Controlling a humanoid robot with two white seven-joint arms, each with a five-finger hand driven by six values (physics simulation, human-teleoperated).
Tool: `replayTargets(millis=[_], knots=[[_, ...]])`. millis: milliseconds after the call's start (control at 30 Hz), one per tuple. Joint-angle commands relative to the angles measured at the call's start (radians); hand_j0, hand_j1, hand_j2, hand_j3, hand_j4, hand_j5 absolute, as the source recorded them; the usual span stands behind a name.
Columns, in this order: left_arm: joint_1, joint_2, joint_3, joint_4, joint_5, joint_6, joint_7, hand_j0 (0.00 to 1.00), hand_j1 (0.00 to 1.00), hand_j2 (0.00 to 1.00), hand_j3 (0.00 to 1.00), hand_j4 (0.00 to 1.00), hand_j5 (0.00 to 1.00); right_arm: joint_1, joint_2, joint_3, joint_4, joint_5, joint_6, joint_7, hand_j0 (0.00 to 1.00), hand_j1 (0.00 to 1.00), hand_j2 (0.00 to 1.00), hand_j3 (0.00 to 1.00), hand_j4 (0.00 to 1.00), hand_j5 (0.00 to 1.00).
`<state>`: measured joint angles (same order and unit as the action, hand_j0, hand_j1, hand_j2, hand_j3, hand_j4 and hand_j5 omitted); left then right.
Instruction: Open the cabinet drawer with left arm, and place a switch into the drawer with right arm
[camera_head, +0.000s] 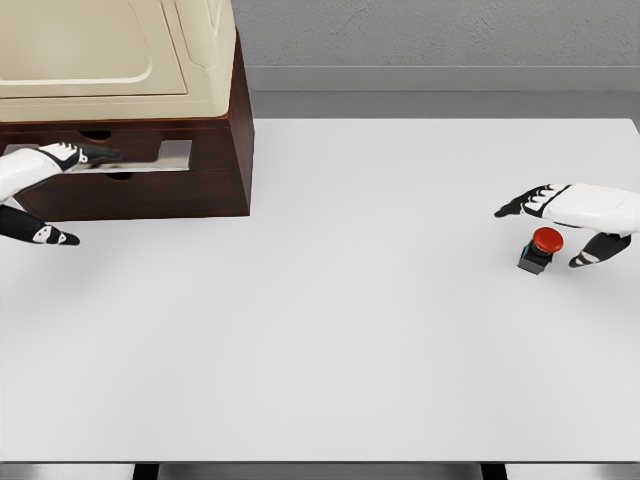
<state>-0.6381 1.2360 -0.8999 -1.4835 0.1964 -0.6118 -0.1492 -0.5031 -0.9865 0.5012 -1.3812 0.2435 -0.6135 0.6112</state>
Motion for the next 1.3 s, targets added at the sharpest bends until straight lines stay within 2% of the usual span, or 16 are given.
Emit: replayTargets(millis=[0, 167, 467, 600, 933, 1200, 1267], knots=[[0.002, -0.001, 0.001, 0.009, 0.012, 0.001, 0.000, 1.00, 1.00, 1.00, 1.00, 1.00, 1.00, 0.000, -0.004, -0.003, 0.001, -0.004, 0.003, 0.000, 1.00, 1.00, 1.00, 1.00, 1.00, 1.00], [0.000, -0.016, 0.001, 0.039, 0.017, 0.001, -0.003, 1.00, 1.00, 1.00, 1.00, 1.00, 1.00, 0.000, -0.003, -0.006, 0.001, -0.006, 0.003, 0.000, 1.00, 1.00, 1.00, 1.00, 1.00, 1.00], [0.002, -0.038, 0.001, 0.040, 0.017, 0.001, -0.004, 1.00, 1.00, 1.00, 1.00, 1.00, 1.00, -0.005, -0.008, -0.006, -0.010, -0.006, 0.003, 0.000, 1.00, 1.00, 1.00, 1.00, 1.00, 1.00], [0.002, -0.040, 0.001, 0.040, 0.017, 0.001, -0.004, 1.00, 1.00, 1.00, 1.00, 1.00, 1.00, -0.008, -0.043, -0.007, -0.013, -0.015, 0.003, 0.000, 1.00, 1.00, 1.00, 1.00, 1.00, 1.00], [0.000, -0.046, 0.001, 0.063, 0.017, 0.001, -0.004, 1.00, 1.00, 1.00, 1.00, 1.00, 1.00, -0.002, -0.083, -0.007, -0.074, -0.020, 0.003, 0.000, 1.00, 1.00, 1.00, 1.00, 1.00, 1.00], [0.002, -0.067, -0.001, 0.085, 0.017, 0.001, -0.006, 1.00, 1.00, 1.00, 1.00, 1.00, 1.00, 0.006, -0.078, -0.012, -0.101, -0.043, 0.003, 0.000, 1.00, 1.00, 1.00, 1.00, 1.00, 1.00], [0.002, -0.067, -0.001, 0.085, 0.017, 0.001, -0.006, 0.95, 0.95, 0.95, 0.95, 0.95, 0.95, 0.011, -0.080, -0.035, -0.102, -0.052, 0.003, 0.000, 1.00, 1.00, 1.00, 1.00, 1.00, 1.00]])
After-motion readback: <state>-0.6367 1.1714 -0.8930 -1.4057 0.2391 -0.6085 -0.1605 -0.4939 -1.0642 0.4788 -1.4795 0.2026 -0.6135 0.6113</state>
